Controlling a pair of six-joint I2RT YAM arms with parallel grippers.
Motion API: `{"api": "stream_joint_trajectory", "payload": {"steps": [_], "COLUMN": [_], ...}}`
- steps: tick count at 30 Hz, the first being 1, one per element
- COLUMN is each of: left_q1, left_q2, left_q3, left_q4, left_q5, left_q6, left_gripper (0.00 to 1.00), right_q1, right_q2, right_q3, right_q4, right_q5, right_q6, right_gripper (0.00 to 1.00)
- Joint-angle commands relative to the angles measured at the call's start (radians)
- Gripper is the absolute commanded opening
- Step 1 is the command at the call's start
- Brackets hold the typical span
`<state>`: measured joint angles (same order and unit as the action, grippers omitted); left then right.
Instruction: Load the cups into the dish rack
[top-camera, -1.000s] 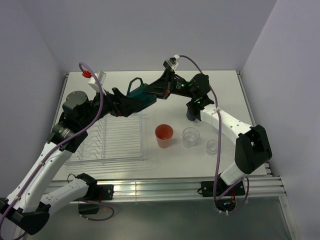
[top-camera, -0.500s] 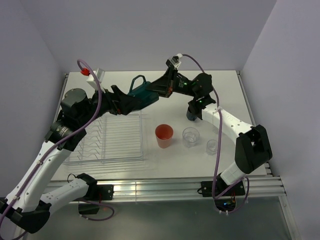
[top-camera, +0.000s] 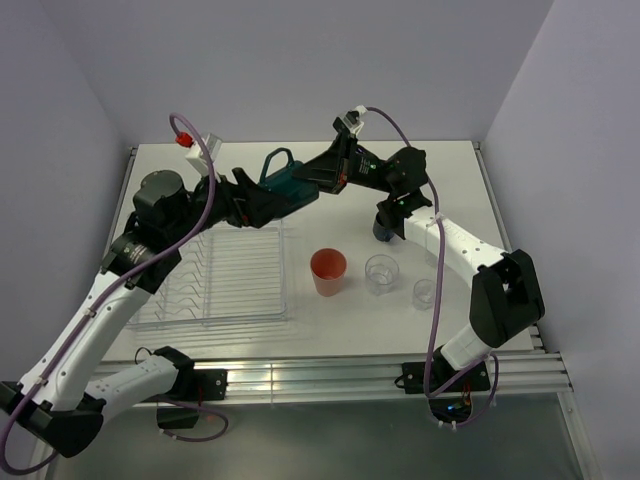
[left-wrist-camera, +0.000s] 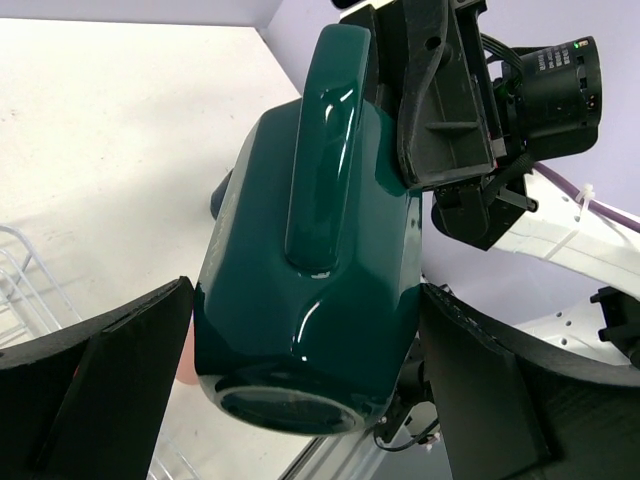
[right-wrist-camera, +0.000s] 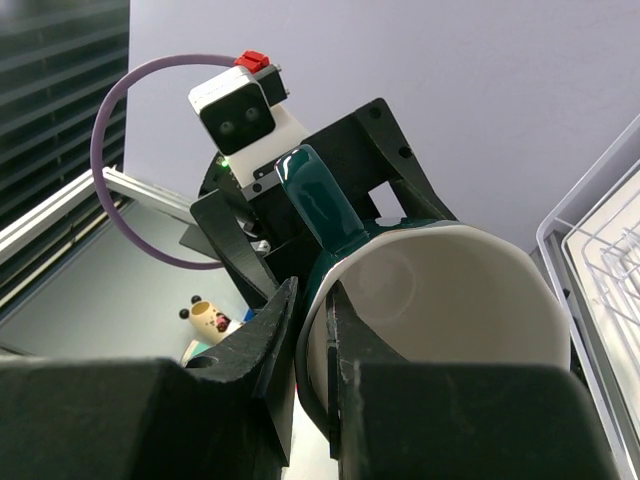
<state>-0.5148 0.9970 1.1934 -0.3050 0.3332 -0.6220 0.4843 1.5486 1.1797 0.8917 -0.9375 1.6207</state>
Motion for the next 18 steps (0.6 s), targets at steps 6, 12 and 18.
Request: {"api": "stream_joint_trajectory", "payload": {"steps": [6, 12, 18], "left_q1": [-0.004, -0.004, -0.004], "left_q2": [0.008, -0.011, -0.018], "left_q3": [-0.021, -0.048, -0.066], "left_q4": [0.063, 0.087, 0.115], "left_q5": [0.02, -0.013, -0.02], "left_q6": [-0.019, -0.038, -0.056], "left_gripper": [0.99, 0.94, 0.72], "right_q1": [0.005, 0.014, 0.022], "right_q2": [-0.022, -0.01, -0.01], "right_q3": [0.055, 0.052, 0.049], "right_q4": [0.133, 0.142, 0.139], "right_q5": [0.028, 0.04, 0.051], "right_q6": [0.041, 0.038, 0.027], "right_gripper": [0.0, 0.0, 0.0]}}
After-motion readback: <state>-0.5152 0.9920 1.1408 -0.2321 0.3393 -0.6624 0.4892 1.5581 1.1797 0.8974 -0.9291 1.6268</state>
